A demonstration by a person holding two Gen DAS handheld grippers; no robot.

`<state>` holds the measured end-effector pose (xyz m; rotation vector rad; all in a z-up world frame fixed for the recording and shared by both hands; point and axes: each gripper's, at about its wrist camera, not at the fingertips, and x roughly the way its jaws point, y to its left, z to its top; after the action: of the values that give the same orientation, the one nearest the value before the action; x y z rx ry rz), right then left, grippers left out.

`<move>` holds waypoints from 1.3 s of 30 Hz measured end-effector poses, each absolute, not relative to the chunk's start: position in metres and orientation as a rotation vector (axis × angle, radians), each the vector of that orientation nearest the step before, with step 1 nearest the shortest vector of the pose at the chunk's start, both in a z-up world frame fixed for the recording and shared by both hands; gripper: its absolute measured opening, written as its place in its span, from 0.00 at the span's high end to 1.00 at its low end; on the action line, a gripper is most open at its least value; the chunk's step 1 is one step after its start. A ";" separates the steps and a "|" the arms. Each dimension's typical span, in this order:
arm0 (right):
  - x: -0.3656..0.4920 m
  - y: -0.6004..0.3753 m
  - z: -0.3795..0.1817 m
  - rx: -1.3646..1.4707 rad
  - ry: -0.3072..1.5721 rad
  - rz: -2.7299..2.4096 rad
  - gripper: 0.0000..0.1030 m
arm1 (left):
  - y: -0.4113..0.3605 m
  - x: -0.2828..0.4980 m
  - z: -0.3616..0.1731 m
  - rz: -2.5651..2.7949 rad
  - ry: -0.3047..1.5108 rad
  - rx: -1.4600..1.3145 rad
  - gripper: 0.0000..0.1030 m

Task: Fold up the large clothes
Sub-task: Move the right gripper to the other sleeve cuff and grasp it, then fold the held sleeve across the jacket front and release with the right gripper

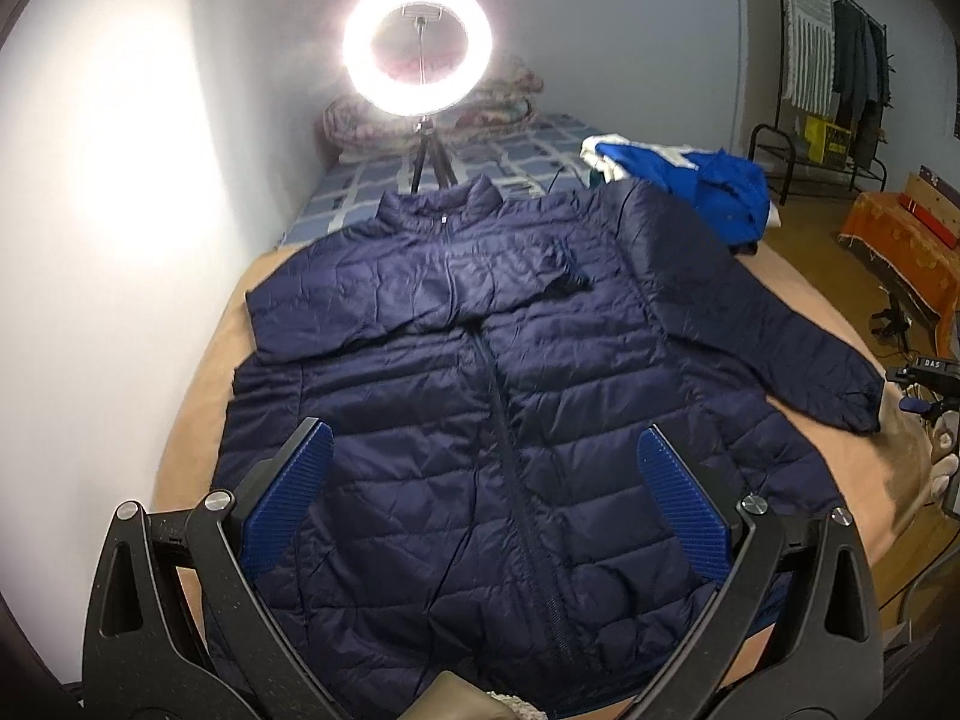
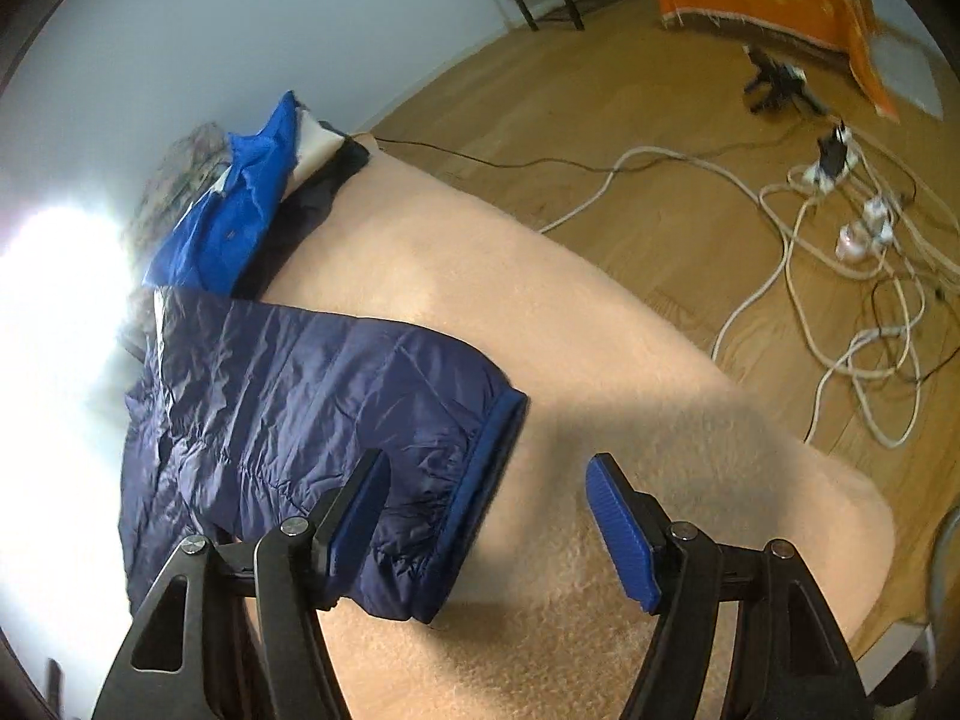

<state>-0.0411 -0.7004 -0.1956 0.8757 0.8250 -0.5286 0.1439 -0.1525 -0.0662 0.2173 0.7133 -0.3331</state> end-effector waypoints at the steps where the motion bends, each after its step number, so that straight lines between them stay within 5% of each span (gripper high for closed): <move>1: -0.040 -0.701 -0.199 0.886 0.827 -0.531 0.33 | -0.152 0.145 -0.069 -0.332 0.723 0.220 0.00; 9: -0.009 -0.693 -0.212 0.846 0.909 -0.509 0.42 | -0.145 0.153 -0.085 -0.319 0.769 0.254 0.00; 13: 0.005 -0.686 -0.210 0.770 0.950 -0.505 0.84 | -0.132 0.161 -0.087 -0.301 0.784 0.230 0.00; 15: 0.006 -0.684 -0.202 0.783 0.923 -0.500 0.95 | -0.123 0.166 -0.087 -0.288 0.786 0.211 0.00; 29: 0.070 -0.574 -0.046 0.551 0.642 -0.210 0.99 | -0.060 0.193 -0.071 -0.225 0.759 0.066 0.00; 39: 0.181 -0.433 -0.041 0.482 0.695 0.081 0.99 | -0.022 0.203 -0.052 -0.171 0.724 -0.019 0.01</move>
<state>0.1813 -0.4326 -0.0414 0.4820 0.6948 0.0808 0.2025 -0.0218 -0.0518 -0.0193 0.7239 -0.1712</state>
